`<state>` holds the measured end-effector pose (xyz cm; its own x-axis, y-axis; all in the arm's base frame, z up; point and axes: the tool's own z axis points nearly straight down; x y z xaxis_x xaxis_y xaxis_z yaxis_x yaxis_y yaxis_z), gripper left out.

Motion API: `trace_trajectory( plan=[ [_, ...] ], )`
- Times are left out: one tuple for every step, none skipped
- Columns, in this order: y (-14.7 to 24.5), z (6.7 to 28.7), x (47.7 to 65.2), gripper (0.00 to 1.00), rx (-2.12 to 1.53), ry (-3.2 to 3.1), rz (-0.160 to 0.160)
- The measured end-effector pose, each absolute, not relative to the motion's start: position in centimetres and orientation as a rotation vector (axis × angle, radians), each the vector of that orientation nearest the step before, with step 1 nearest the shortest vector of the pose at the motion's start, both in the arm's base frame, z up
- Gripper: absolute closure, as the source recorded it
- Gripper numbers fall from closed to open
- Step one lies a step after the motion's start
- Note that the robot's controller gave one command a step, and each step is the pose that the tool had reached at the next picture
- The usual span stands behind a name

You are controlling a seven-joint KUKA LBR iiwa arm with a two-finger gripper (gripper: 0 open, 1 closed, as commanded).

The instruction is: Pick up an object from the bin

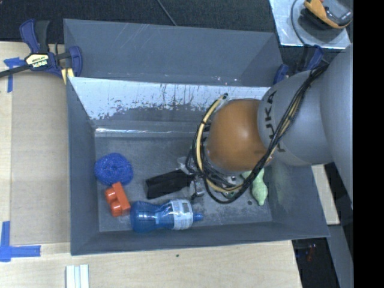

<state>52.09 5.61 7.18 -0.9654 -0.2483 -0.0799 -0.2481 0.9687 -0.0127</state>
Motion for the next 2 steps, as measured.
trace_trajectory(
  plan=[
    [8.5,7.1,49.2,1.00,-0.331,3.035,-0.004],
    [10.9,7.1,50.0,1.00,-0.318,3.036,-0.006]
  ],
)
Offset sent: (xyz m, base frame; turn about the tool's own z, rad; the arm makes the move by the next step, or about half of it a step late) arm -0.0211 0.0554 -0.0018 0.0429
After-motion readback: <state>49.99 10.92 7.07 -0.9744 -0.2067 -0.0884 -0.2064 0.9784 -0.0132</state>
